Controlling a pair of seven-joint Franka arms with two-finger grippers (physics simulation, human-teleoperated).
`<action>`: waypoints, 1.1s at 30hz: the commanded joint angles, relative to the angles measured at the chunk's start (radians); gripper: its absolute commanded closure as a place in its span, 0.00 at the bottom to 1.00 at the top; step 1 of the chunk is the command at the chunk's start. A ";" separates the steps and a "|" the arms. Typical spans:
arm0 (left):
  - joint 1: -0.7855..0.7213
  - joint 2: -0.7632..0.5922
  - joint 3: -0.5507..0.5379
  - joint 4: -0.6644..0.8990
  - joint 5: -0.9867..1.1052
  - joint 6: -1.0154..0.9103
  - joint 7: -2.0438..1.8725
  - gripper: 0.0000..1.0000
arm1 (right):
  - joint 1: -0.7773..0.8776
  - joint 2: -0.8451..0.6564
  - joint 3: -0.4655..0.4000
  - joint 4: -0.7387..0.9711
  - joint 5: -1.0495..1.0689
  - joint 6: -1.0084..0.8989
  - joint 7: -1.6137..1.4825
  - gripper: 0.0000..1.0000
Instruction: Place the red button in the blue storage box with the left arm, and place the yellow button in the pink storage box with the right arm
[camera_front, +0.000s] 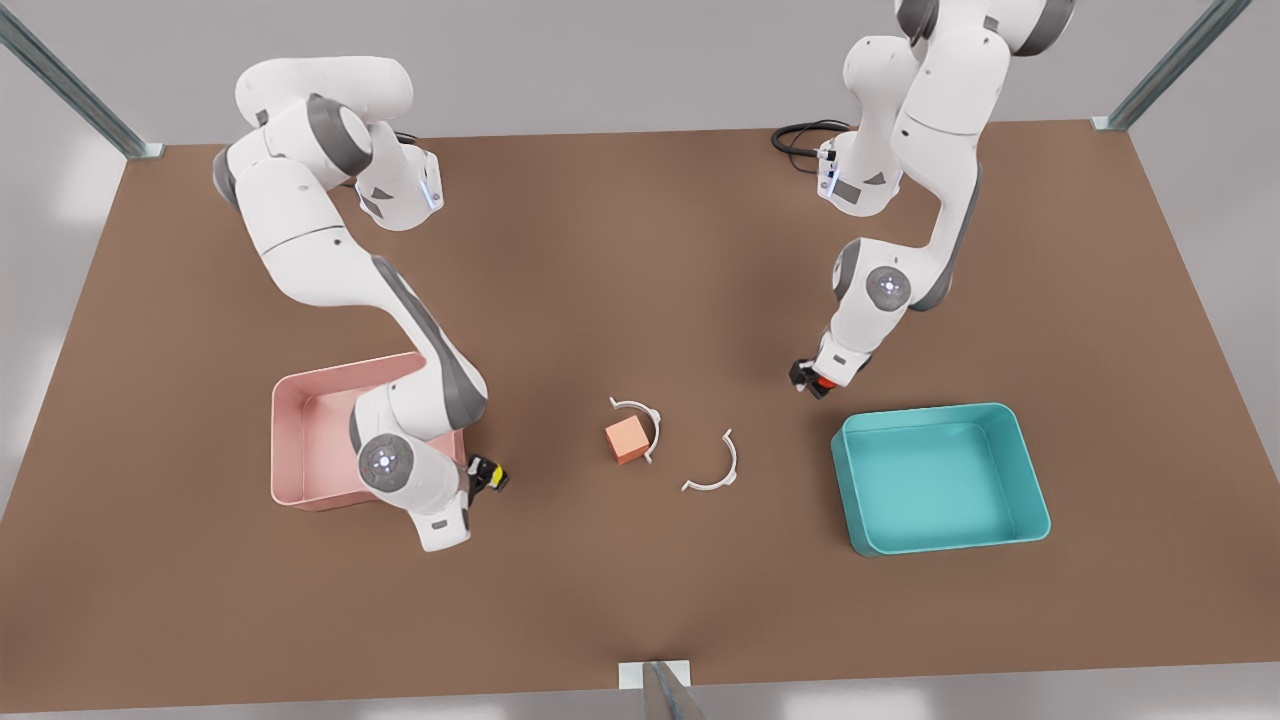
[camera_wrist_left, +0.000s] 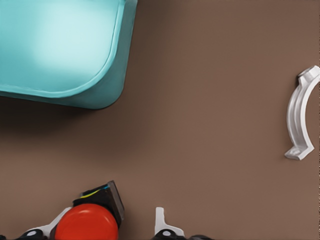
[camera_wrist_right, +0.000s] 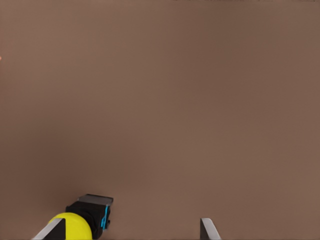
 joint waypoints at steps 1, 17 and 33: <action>0.000 0.005 0.000 0.004 0.000 0.049 -0.089 0.28 | 0.002 0.011 0.000 0.001 0.000 0.064 -0.248 0.00; 0.009 -0.179 0.010 0.004 0.003 -0.149 -0.076 0.62 | 0.006 0.043 0.000 -0.014 0.006 0.089 -0.215 0.00; 0.227 0.233 0.039 0.777 0.005 -0.560 0.152 0.00 | -0.008 -0.120 0.009 -0.254 0.026 0.102 0.164 0.00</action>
